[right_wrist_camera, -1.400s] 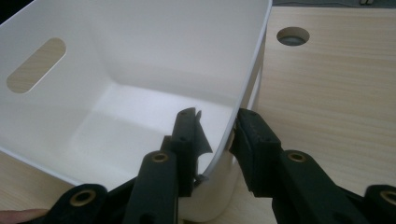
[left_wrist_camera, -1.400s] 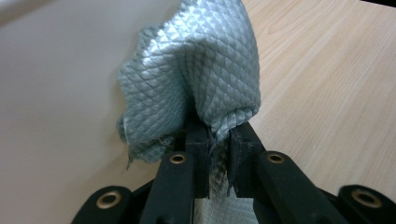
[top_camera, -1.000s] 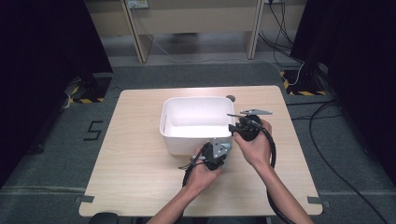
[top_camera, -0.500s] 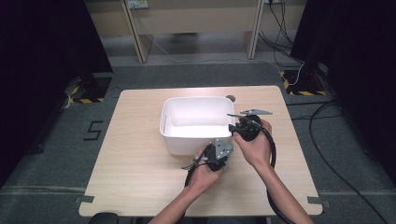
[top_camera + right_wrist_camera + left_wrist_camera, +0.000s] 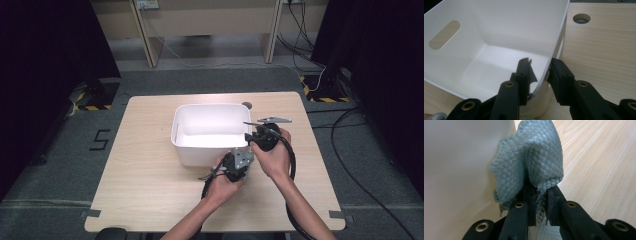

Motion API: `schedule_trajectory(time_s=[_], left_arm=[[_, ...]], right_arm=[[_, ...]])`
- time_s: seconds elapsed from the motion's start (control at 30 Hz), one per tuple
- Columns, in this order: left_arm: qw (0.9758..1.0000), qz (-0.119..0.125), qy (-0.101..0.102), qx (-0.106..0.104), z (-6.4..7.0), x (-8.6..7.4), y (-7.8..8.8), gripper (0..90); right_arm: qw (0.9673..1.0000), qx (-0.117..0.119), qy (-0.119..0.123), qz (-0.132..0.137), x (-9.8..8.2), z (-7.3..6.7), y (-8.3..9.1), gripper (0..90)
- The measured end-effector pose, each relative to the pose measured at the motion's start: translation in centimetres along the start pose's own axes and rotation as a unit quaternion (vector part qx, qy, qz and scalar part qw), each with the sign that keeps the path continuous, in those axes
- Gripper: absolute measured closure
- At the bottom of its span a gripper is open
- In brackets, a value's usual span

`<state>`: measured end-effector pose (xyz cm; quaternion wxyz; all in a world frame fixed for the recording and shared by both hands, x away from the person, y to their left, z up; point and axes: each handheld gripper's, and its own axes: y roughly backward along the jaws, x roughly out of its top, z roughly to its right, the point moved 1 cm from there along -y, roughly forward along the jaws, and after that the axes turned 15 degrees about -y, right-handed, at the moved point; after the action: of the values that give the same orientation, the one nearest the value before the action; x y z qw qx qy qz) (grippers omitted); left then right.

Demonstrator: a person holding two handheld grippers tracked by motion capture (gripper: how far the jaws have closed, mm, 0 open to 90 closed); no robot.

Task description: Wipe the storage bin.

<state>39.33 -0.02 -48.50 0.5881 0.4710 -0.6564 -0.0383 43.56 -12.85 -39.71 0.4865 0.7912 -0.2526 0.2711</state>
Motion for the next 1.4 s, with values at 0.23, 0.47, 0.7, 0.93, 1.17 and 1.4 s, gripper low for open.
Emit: schedule_trajectory(time_s=[0.23,0.47,0.7,0.93,1.17,1.4], left_arm=[[1.0,0.005,0.003,0.001,0.0,0.2,0.2,80.6],[0.9998,0.016,0.005,0.007,-0.2,0.8,0.9,80.6],[0.9995,0.026,0.006,0.014,-0.4,1.6,1.7,80.6],[0.9991,0.037,0.004,0.021,-0.7,2.3,2.6,80.6],[0.9988,0.043,0.006,0.023,-0.8,2.6,3.0,80.5],[0.9989,0.041,-0.001,0.023,-0.9,2.8,3.5,80.5]], right_arm=[[1.0,0.001,0.001,0.0,0.0,0.0,0.0,69.7],[1.0,0.001,-0.001,0.0,0.0,0.0,0.0,69.7],[1.0,0.002,0.001,0.001,0.0,0.1,0.0,69.7],[1.0,0.003,-0.002,0.0,0.0,0.1,0.0,69.6],[1.0,0.004,-0.003,0.0,0.0,0.1,0.0,69.6],[1.0,0.004,-0.003,0.001,0.0,0.1,0.0,69.4]])
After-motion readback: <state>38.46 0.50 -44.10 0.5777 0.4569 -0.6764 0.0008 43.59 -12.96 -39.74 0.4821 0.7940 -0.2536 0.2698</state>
